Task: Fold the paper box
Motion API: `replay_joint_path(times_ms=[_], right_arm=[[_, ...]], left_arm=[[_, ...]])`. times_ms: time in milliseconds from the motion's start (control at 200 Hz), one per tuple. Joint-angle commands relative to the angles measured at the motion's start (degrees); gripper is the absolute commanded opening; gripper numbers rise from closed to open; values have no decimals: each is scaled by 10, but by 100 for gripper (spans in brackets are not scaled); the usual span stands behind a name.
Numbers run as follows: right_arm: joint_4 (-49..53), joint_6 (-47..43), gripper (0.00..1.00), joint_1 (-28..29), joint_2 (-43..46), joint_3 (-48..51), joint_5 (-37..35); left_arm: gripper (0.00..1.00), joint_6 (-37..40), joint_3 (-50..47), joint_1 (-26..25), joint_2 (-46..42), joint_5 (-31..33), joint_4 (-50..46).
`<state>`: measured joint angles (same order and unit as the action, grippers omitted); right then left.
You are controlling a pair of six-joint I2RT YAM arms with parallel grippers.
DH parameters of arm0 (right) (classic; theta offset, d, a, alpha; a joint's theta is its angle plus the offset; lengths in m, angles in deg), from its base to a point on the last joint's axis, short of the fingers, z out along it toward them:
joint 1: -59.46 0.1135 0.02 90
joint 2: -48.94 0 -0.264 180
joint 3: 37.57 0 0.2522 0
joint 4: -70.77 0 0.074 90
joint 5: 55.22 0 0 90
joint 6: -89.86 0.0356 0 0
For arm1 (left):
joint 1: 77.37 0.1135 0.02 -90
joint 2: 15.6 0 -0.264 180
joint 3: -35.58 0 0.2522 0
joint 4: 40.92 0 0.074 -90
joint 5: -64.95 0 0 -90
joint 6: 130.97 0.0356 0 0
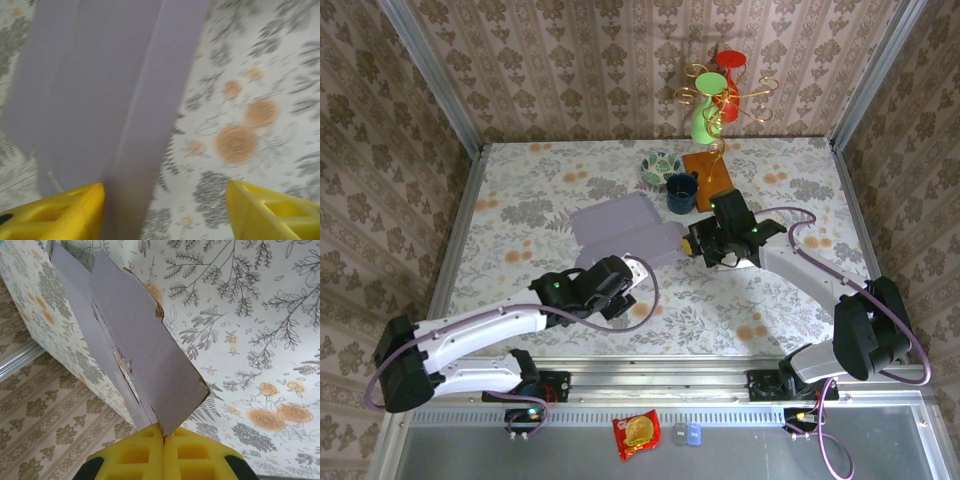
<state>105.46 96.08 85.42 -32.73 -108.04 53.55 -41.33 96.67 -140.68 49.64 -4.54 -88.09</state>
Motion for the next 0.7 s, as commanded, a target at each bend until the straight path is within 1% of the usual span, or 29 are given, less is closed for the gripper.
replay_joint_path(times_ms=[0, 100, 115, 145, 295, 430, 465, 555, 615, 695], right_arm=[[68, 9, 0, -4, 15, -20, 18], [78, 9, 0, -9, 15, -21, 17], [79, 9, 0, -9, 31, -21, 17], [79, 10, 0, -10, 35, -20, 17], [81, 17, 0, -15, 39, -23, 22], [82, 22, 0, -16, 36, -29, 30], [84, 22, 0, -16, 34, -32, 33], [88, 22, 0, -17, 32, -38, 36], [89, 22, 0, -17, 32, -41, 37], [83, 18, 0, -20, 35, -43, 35]], left_arm=[[65, 28, 28, 1, 3, 108, -30], [61, 47, 27, 3, 1, 107, -22], [61, 50, 26, 3, 1, 106, -21], [59, 55, 26, 3, 1, 103, -21], [38, 81, 20, 2, 5, 88, -18], [30, 105, 18, 3, 8, 86, -12], [26, 111, 19, 3, 9, 86, -10], [9, 120, 29, 2, 15, 83, -12], [0, 123, 36, 2, 20, 78, -15], [0, 120, 46, 3, 25, 74, -21]])
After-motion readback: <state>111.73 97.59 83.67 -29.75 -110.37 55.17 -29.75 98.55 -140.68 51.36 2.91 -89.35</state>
